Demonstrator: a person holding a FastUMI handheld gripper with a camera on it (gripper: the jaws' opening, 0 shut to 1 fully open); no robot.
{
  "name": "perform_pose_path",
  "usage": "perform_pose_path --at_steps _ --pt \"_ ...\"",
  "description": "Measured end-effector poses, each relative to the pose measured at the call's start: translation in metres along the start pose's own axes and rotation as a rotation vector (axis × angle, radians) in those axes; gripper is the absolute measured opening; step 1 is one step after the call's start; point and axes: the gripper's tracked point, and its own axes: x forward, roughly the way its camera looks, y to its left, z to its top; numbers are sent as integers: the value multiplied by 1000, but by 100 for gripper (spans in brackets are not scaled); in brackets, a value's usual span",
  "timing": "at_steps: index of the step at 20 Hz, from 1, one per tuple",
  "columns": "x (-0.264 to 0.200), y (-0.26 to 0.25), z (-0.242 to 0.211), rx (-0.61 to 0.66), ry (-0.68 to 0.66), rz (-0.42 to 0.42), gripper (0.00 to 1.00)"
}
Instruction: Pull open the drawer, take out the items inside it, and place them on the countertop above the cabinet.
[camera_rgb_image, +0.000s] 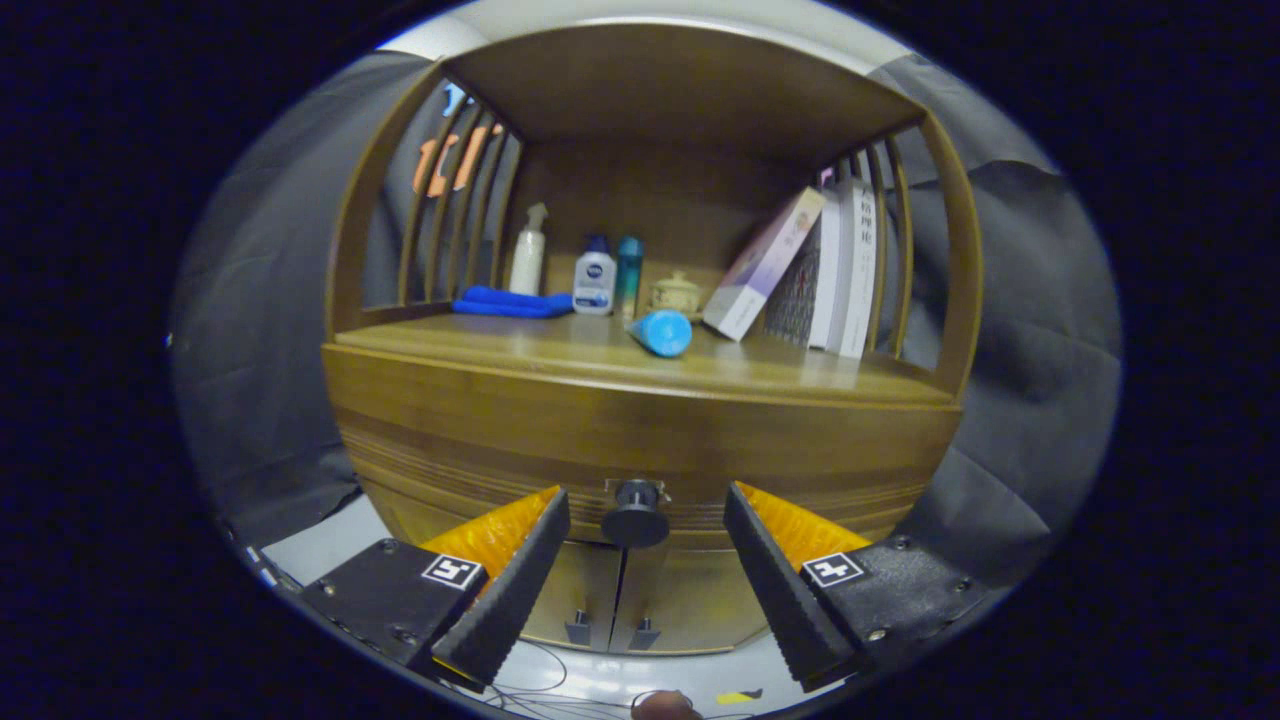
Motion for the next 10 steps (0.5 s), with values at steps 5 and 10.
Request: perform_pose_path --at_steps 5,10 --pt "-92 11 40 53 -77 104 100" --pt "-175 1 71 93 -145 144 100"
